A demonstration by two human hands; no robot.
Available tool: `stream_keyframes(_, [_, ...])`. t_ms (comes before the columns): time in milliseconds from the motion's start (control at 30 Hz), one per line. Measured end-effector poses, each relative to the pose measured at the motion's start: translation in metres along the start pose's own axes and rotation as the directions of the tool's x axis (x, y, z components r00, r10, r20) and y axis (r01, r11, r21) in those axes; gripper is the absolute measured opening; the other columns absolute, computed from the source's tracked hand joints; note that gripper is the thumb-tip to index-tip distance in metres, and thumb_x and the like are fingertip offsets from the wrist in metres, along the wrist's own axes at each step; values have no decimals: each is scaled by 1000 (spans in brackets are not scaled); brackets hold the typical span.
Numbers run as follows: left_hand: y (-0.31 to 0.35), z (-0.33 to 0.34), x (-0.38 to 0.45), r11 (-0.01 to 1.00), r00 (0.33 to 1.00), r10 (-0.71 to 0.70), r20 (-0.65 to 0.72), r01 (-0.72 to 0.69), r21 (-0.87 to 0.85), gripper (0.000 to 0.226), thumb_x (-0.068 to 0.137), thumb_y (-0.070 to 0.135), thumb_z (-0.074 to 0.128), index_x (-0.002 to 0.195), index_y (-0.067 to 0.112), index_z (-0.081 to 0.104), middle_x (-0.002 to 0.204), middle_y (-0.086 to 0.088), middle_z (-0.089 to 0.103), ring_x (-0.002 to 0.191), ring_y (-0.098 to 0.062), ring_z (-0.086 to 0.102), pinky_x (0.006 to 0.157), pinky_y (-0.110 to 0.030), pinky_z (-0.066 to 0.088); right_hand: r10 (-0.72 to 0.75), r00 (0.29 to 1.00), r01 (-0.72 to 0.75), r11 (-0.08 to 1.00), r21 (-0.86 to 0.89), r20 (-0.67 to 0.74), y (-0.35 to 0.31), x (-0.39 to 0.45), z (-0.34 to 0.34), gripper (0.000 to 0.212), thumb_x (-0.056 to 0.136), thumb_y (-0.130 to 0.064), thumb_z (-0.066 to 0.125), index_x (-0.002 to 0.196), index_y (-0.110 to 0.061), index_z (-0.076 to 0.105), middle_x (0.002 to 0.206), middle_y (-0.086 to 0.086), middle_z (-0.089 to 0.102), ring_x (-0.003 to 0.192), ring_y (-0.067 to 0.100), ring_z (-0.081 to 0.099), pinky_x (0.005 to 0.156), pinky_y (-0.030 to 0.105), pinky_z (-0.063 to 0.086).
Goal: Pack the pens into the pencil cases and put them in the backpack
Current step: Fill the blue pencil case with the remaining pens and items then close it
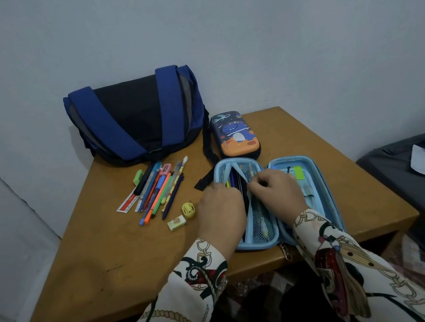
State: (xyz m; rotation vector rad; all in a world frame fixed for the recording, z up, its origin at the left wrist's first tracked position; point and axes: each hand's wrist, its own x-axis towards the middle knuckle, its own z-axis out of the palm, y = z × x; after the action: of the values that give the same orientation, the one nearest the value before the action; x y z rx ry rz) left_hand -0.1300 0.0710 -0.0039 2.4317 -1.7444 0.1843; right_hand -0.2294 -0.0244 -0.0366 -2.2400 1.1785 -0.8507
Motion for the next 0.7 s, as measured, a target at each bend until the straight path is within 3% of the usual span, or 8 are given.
stream_keyframes(167, [-1,-4,-2,997,1000,-28,11,29,-73,19,97,13,48,109,7,61,111,-12,52,102,-26,51,74,-31,42,0,1000,0,1000,6,4,-1,-1,-2,38,90,-25,58,54,-26,48,61,-6,52,69,17,53,83,36,34])
stream_keyframes(300, [-4,-8,-1,956,997,-35,-76,11,-293,18,97,16,47,108,11,60,104,-7,55,91,-21,54,70,-30,44,-3,1000,3,1000,3,3,-1,-1,-2,39,90,-24,57,53,-25,45,60,-6,50,69,18,52,79,36,33])
stream_keyframes(433, [-27,-3,9,903,967,-161,-196,64,-425,23,97,15,45,112,12,62,104,-5,61,85,-19,59,71,-32,50,8,1000,-8,1000,13,11,-1,-1,-3,38,89,-26,57,53,-25,48,62,-6,54,70,17,54,82,37,37])
stream_keyframes(500, [-49,6,18,902,946,-249,-208,148,-404,23,97,12,46,110,10,65,109,-8,61,90,-21,59,76,-33,50,9,1000,-9,1000,11,9,-2,-2,-3,38,90,-26,57,53,-26,48,63,-5,55,70,17,54,84,36,36])
stream_keyframes(600, [-83,20,32,935,932,-311,-188,264,-238,31,94,7,50,121,10,64,106,-13,61,97,-27,57,76,-35,47,15,1000,-15,1000,9,12,-4,-2,-4,40,90,-25,57,51,-27,47,62,-6,54,70,17,54,84,34,33])
stream_keyframes(700, [-100,30,39,943,938,-328,-116,318,-94,24,93,7,50,110,5,68,99,-14,62,94,-29,58,71,-32,42,13,1000,-13,999,30,10,-4,-2,-4,39,89,-25,58,52,-27,48,63,-6,55,69,17,55,85,36,37])
